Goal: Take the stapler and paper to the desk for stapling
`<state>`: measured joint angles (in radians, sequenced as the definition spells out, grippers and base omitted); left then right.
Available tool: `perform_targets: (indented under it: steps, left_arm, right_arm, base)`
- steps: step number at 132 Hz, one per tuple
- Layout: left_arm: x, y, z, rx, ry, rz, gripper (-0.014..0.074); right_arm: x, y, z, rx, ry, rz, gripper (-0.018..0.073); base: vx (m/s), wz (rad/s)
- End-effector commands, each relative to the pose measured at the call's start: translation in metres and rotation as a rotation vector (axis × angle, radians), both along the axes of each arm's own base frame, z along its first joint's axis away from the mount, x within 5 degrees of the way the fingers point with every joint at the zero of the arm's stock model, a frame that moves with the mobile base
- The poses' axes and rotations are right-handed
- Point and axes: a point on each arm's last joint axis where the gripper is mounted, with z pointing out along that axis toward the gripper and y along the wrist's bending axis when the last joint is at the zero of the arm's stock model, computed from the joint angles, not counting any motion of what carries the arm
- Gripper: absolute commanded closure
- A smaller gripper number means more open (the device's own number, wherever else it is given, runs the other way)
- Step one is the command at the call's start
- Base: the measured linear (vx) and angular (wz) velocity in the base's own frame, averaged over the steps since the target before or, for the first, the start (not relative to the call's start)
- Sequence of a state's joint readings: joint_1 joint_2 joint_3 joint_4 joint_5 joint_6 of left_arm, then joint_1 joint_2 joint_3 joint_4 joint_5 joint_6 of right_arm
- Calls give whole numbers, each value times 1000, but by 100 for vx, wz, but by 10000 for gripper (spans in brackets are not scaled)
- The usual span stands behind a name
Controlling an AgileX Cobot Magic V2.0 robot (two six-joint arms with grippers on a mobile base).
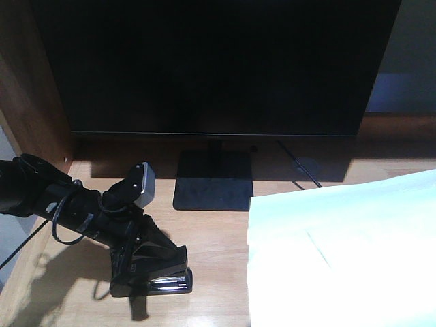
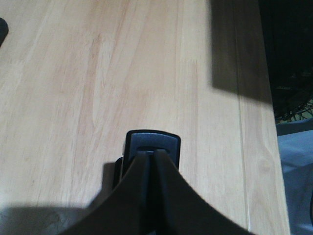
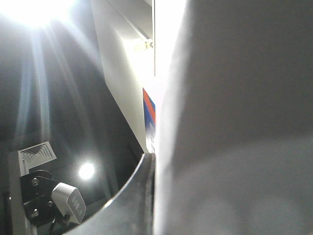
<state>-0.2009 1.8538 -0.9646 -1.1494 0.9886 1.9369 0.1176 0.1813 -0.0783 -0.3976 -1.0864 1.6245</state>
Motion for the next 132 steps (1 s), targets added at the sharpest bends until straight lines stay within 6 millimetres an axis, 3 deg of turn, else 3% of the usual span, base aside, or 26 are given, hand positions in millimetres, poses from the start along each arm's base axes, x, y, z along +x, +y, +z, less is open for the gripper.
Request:
perform_targets:
  steps: [1,87,132]
  left_arm:
    - [1,-6,21,-69,-32,-5,603]
    - [1,-6,21,-69,-32,-5,603]
    - [1,-6,21,-69,-32,-5,603]
  right_arm:
    - [-3,-1,9,22,-45,2,565]
    - [-2,-2,10,29,-43,1,565]
    - [11,-9,14,53,102,-107,561]
  base:
    - [0,0]
    - [0,0]
    - [0,0]
